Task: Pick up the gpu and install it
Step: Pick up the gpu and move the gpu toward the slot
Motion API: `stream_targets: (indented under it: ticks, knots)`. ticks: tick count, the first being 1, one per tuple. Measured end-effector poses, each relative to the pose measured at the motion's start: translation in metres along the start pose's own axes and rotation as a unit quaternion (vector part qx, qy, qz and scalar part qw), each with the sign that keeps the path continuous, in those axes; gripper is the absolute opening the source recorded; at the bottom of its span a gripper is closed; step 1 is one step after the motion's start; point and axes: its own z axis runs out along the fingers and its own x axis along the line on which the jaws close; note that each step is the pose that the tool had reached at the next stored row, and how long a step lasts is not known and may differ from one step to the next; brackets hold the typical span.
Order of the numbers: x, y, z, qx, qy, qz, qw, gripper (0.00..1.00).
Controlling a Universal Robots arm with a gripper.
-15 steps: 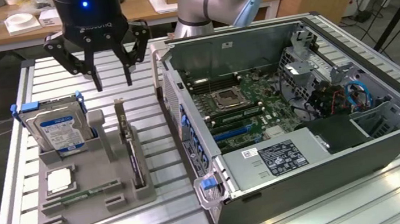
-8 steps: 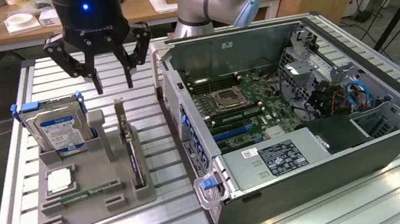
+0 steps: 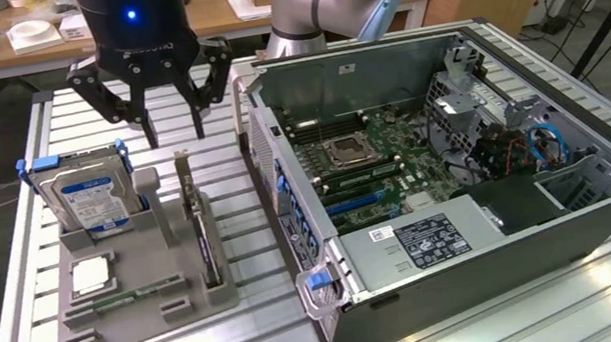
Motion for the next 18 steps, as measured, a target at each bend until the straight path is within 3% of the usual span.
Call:
stream_targets:
  ticks: [18]
  knots:
    - [-0.001,-0.0149,-0.0006,0.0,0.0,0.0,1.0,0.53]
